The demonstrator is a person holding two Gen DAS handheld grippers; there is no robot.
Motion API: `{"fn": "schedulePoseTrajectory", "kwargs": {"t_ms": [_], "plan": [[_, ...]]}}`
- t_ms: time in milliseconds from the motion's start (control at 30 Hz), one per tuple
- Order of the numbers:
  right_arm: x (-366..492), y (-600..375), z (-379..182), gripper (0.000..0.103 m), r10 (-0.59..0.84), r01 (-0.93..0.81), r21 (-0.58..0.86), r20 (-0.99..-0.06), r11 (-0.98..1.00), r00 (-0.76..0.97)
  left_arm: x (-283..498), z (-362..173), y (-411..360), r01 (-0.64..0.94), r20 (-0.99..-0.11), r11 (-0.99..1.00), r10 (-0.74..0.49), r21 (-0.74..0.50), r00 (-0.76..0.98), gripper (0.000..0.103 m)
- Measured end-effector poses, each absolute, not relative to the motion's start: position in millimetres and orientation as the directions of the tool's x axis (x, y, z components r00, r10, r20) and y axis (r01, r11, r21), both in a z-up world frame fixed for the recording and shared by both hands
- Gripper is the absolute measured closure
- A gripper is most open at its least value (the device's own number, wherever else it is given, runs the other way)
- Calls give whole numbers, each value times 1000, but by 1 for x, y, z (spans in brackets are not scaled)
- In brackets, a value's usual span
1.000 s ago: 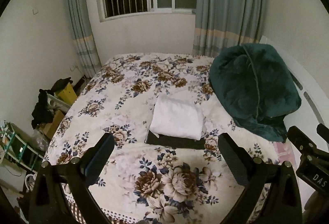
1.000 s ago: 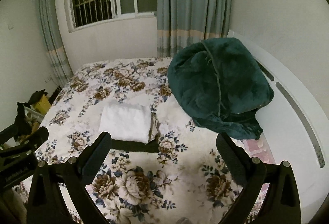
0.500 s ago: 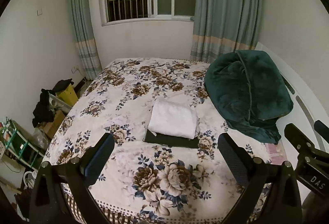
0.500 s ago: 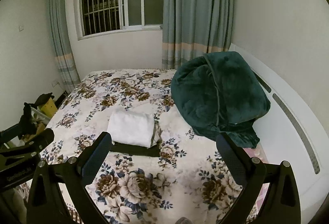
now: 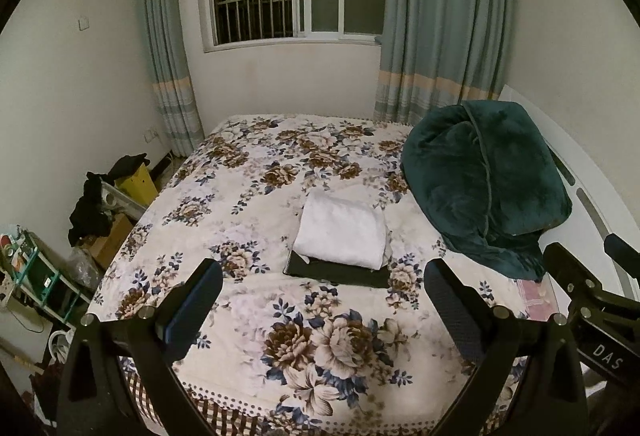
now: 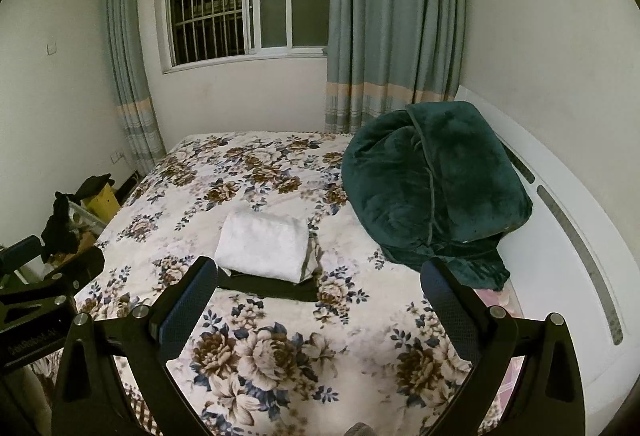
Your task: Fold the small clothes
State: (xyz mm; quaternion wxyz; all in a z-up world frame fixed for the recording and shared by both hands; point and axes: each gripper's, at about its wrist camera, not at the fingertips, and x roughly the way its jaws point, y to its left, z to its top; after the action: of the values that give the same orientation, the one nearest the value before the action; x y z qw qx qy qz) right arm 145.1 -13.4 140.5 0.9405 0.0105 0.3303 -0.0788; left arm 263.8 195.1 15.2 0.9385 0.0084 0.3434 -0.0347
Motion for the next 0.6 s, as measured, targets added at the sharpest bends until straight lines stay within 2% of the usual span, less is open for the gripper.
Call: {"fn": "schedulePoseTrajectory", "kwargs": {"t_ms": [600], "plan": [[141,-11,137,0,-137,147,-34,-618,989,775,262,22,196,57,-640,998,-45,-3,767,0]]}}
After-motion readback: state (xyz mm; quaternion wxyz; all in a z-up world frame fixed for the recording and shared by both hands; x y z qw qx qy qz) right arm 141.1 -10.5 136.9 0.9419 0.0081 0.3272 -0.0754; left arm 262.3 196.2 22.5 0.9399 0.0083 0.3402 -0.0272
